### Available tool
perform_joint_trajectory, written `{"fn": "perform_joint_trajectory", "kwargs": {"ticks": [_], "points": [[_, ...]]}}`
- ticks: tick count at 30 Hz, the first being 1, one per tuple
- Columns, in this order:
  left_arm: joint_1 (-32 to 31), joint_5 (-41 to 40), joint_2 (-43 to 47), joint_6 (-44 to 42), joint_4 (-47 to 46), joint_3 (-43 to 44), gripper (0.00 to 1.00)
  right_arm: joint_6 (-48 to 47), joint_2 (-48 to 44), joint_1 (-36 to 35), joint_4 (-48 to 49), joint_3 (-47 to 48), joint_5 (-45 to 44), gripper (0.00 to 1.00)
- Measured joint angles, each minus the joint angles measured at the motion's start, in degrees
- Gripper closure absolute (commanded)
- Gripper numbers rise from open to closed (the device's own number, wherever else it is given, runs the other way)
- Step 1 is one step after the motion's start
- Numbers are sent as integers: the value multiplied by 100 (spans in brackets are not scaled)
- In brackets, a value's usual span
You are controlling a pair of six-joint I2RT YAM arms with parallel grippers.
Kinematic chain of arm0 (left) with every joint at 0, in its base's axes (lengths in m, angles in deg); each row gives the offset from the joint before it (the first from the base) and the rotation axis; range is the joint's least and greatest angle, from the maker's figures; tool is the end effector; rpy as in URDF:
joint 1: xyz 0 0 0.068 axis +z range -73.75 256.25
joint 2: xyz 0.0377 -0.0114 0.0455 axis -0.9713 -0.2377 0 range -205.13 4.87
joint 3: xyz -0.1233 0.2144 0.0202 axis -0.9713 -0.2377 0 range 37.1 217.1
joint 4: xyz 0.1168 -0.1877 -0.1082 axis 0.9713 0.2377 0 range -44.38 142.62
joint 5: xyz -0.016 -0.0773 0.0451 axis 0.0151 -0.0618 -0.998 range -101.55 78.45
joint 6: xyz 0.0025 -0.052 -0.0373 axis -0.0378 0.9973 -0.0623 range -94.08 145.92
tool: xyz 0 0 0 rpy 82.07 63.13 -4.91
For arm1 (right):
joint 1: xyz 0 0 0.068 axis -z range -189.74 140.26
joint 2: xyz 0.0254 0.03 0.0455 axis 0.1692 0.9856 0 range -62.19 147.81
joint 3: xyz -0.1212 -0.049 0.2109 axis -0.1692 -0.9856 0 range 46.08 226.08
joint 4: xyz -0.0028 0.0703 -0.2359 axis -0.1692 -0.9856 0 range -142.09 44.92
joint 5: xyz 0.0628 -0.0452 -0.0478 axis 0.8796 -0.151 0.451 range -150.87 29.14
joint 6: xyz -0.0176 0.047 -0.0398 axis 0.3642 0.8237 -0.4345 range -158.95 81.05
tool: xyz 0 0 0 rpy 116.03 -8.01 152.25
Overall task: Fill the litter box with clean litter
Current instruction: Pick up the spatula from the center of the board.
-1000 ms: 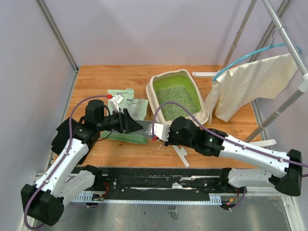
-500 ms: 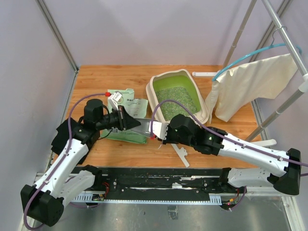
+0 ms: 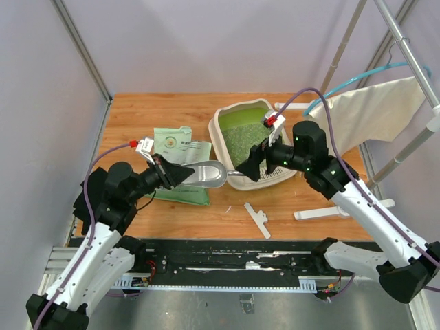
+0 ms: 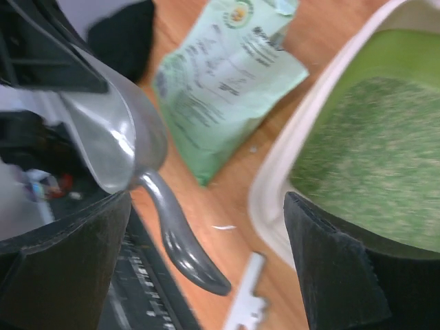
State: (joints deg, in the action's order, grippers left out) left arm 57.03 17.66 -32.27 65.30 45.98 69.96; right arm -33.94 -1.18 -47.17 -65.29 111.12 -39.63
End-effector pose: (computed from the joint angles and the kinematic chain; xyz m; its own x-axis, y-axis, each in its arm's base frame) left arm 0.1613 -0.0819 0.2907 -0.5329 -0.4007 -0.7453 0.5286 0.5302 -0.6629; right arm 0.1827 0.1624 0.3645 -0.2941 -0.1224 -0.9479 -0.8202 0.5416 0.1845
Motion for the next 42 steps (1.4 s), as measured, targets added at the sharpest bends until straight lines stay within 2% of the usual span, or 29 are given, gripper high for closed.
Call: {"fn": "perform_joint_trajectory", "kwargs": {"ticks": [3,9,13,16,18,24,28,31,33,39,42], "points": [[0,-4,146,361,-433,-282,100,1123,46,315,463,-227,918,5],[0,-7,214,682,-811,-348,100,2347,271,487,1032,-601,1978,12],[0,-13,267,719,-826,-297,99,2756,376,540,1386,-634,2564,22],[2,-11,267,730,-855,-256,99,2990,391,544,1676,-660,2841,38],[4,-15,264,743,-883,-212,99,3115,402,601,1862,-706,2951,45],[9,-66,264,715,-905,-125,100,3401,472,697,2221,-831,3189,54],[20,-63,229,702,-931,-114,100,3515,483,699,2380,-872,3283,55],[24,-61,210,726,-975,-114,99,3556,470,702,2509,-892,3320,54],[26,-59,212,734,-979,-114,100,3571,448,702,2577,-933,3331,50],[24,26,308,763,-970,-114,99,3615,249,699,2817,-1086,3456,20],[22,87,428,813,-970,-114,100,3598,101,699,2907,-1169,3471,9]]}}
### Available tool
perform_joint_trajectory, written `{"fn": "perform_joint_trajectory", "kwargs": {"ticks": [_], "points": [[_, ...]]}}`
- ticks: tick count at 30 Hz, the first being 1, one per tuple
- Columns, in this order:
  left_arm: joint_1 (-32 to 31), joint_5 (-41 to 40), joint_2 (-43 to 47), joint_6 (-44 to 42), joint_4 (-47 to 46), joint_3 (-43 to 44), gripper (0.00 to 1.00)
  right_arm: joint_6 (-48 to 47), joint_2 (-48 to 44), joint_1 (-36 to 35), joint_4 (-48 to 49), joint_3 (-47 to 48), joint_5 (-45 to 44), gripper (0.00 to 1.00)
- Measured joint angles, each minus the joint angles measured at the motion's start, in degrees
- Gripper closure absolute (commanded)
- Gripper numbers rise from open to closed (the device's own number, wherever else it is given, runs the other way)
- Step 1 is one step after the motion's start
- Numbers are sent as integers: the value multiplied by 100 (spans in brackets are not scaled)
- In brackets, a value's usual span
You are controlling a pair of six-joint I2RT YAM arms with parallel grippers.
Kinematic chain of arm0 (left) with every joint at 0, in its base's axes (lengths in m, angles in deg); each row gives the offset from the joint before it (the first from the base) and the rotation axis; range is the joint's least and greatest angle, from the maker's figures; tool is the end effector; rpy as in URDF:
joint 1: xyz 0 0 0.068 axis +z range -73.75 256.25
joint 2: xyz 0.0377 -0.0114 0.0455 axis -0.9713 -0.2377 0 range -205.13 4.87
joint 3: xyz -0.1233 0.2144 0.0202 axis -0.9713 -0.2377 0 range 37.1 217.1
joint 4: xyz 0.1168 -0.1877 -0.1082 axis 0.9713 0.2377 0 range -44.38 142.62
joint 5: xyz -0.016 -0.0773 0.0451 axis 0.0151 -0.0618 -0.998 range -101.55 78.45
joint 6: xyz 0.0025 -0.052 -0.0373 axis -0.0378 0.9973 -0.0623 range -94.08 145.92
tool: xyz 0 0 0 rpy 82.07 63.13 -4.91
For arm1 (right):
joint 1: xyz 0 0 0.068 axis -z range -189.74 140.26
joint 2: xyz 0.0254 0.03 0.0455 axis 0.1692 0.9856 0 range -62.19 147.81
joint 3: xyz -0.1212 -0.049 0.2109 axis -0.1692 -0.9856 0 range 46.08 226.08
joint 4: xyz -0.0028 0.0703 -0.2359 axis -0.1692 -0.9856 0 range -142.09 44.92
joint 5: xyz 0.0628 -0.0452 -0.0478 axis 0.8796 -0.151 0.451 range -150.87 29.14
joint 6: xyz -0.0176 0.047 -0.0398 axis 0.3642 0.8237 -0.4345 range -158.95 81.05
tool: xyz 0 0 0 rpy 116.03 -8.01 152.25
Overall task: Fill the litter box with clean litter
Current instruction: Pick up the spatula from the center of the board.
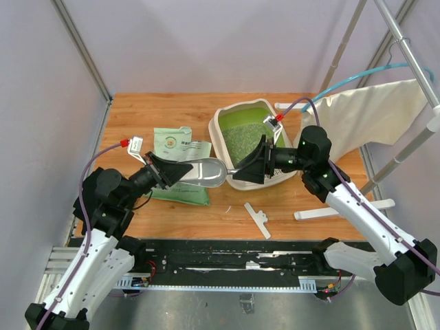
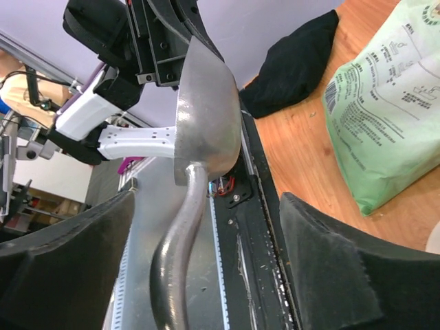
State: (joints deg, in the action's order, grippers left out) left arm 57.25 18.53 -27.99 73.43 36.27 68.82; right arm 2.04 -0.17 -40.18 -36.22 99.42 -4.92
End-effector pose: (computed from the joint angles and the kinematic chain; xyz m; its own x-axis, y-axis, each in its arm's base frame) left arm 0.1481 -0.0773 0.3150 -0.4625 -0.5156 -0.7213 0.6066 0.4093 -0.6815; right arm 0.1904 0.1595 0.3492 -0.6526 0.0426 -0.7565 -0.7550 0.0466 0.6540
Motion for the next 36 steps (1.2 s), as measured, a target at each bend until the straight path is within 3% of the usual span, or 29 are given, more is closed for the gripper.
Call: {"fn": "perform_joint_trajectory", "kwargs": {"ticks": [2,13,36], "points": [[-9,35,79,42,-2,0,100,-35,-116,0,37,-90,-9,1],[-17,90,271,192,-42,-79,100,68,-605,0,118,-420,-492,1],[-20,101,422,826,-498,-603,99,487,-164,-2,114,-284,-42,31]]}}
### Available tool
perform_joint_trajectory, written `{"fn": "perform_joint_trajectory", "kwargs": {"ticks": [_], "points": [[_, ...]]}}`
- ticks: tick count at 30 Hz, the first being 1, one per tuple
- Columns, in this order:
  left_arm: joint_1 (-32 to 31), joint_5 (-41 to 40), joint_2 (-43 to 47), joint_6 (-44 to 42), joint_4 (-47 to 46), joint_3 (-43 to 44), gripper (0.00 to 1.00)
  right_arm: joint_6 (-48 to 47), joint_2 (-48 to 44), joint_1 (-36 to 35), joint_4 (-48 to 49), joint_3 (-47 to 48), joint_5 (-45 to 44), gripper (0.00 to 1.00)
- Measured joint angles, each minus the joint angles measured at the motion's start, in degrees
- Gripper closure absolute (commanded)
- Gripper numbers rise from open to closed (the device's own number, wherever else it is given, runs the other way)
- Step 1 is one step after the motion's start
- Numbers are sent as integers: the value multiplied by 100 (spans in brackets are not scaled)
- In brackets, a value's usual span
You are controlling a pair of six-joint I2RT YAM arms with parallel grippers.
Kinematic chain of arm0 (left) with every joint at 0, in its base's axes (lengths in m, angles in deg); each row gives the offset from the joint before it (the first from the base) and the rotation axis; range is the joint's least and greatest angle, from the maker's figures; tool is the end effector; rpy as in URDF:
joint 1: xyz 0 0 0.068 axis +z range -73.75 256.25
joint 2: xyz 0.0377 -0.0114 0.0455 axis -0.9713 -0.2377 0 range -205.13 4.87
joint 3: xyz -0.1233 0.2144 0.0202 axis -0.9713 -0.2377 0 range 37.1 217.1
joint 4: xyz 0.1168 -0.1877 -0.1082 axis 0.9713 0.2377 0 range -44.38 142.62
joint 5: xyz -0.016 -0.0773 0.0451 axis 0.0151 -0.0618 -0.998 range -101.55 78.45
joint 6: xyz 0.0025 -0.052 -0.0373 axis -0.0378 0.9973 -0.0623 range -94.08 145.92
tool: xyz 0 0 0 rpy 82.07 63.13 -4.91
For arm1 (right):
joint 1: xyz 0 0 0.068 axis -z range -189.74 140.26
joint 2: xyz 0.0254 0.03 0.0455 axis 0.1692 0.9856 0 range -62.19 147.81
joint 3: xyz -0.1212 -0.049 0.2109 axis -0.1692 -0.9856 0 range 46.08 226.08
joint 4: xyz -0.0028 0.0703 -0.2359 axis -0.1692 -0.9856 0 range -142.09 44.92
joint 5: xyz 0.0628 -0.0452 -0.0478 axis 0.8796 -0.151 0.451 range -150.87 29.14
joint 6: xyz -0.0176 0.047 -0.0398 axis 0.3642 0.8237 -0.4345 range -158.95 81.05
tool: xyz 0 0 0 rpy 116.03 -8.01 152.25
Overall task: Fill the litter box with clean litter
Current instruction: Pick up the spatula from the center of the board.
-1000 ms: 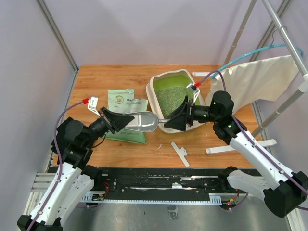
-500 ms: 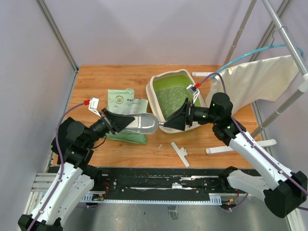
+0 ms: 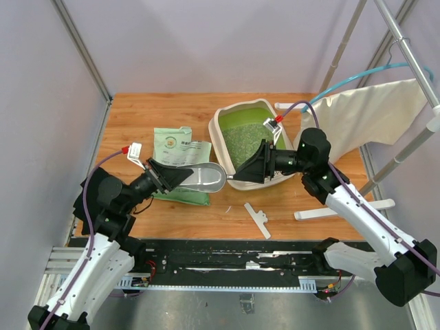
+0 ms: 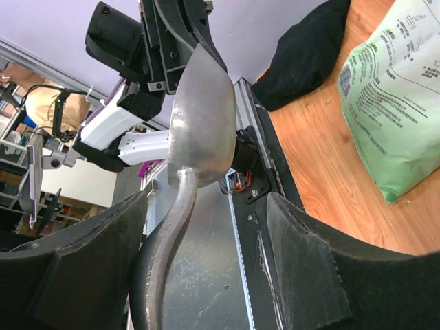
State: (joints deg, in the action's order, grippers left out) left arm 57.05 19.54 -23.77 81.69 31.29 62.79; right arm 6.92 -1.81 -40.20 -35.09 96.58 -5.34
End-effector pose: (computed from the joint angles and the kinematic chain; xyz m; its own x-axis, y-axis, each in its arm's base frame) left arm 0.1392 -0.0756 0.2989 -0.5234 -0.5674 -0.6357 0.5813 0.3076 -0.7533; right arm 0.1860 0.1568 0.3409 -0.7149 0.0510 -0.6974 -0.6957 0.0481 0.7167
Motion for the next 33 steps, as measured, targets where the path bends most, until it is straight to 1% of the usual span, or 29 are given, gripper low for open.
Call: {"fn": "perform_joint_trajectory", "kwargs": {"ticks": [2,5,11,14,19,21,23,25,27,28,31,33], "points": [[0,-2,-7,26,-42,0,100,31,22,0,7,61,63,30],[0,-7,-22,24,-59,0,99,72,37,2,7,109,138,23],[-4,-315,57,-278,393,208,100,37,-39,2,-186,125,111,21],[-4,-514,103,-420,507,321,100,-20,-105,2,-317,162,79,25],[-4,-603,155,-448,501,332,99,-92,-96,-9,-439,236,83,38],[-4,-603,155,-446,498,332,100,-103,-79,-17,-442,247,83,39],[-4,-601,153,-444,494,332,99,-105,-39,-50,-439,280,81,44],[-4,-597,133,-439,483,332,100,-105,26,-59,-428,332,83,46],[-7,-595,101,-428,448,332,99,-87,76,-96,-374,345,79,50],[-7,-595,87,-426,435,332,99,-68,105,-118,-339,345,68,50],[-7,-597,81,-426,417,332,99,72,168,-216,-160,345,35,44],[-4,-605,92,-426,413,332,100,181,199,-236,31,343,13,45]]}}
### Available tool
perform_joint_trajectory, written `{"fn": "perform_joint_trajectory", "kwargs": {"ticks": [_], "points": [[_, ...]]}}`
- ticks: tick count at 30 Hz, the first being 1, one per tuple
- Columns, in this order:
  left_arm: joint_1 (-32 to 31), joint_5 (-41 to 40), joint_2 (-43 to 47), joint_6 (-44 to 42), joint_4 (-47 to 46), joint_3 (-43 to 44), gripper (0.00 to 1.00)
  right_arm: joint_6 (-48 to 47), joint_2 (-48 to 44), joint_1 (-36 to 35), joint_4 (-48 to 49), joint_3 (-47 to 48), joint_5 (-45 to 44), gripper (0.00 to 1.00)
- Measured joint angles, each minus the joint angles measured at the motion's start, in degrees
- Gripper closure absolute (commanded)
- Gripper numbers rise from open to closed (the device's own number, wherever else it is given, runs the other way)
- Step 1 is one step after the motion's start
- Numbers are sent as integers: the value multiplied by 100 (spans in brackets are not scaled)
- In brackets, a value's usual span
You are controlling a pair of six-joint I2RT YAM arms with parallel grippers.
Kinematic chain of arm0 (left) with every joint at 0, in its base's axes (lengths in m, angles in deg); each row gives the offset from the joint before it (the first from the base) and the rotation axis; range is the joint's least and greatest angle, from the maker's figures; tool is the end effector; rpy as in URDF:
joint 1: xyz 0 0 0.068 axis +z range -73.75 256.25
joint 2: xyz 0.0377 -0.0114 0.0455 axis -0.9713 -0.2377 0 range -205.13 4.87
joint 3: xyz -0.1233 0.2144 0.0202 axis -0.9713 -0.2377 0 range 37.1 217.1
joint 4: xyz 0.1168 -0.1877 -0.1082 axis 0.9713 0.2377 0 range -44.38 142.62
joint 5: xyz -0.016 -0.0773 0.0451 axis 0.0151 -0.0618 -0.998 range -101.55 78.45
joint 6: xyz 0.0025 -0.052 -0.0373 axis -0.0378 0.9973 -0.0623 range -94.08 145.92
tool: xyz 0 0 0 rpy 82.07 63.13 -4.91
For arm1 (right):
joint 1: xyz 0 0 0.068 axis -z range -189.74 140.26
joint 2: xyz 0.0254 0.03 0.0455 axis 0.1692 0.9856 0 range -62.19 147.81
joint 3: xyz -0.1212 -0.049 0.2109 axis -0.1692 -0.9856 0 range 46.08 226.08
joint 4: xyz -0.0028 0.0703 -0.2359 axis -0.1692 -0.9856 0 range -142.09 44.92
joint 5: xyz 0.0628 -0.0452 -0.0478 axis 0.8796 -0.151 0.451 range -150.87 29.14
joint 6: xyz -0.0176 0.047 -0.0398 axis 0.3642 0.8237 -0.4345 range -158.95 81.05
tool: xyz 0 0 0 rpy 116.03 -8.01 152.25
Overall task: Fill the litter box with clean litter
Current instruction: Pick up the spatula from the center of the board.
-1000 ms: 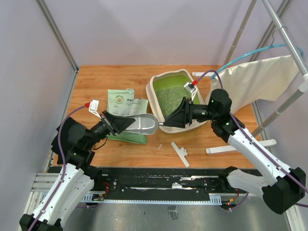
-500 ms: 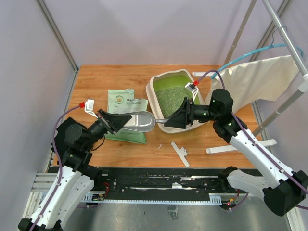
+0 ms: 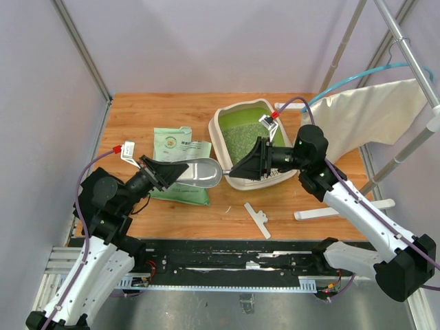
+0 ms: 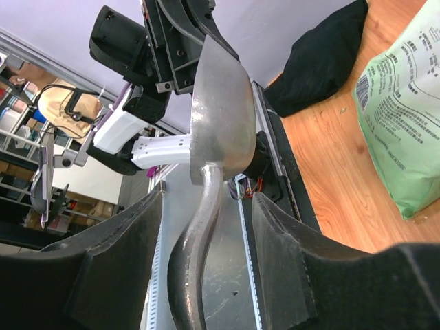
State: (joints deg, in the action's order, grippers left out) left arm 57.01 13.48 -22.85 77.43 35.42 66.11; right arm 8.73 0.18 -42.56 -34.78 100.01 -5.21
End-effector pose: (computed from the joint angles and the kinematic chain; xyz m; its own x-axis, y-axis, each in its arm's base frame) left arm 0.1373 -0.0701 0.3132 -0.4232 -0.6035 -0.6758 0.5766 0.3960 -0.7146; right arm 0.1848 0.1679 0.3539 -0.7205 0.0318 -0.6927 -0.6929 0.0051 0.7210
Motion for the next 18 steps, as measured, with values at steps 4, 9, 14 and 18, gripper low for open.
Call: {"fn": "perform_joint_trajectory", "kwargs": {"ticks": [4,9,14,18], "points": [[0,-33,15,-2,0,0,100,59,11,-96,151,0,-74,46],[-2,-105,15,-4,0,0,99,26,52,-138,146,2,-63,43],[0,-210,66,-2,0,0,100,-146,94,-142,-48,2,-59,57],[0,-249,103,-22,-4,0,99,-157,101,-142,-55,2,-59,54]]}}
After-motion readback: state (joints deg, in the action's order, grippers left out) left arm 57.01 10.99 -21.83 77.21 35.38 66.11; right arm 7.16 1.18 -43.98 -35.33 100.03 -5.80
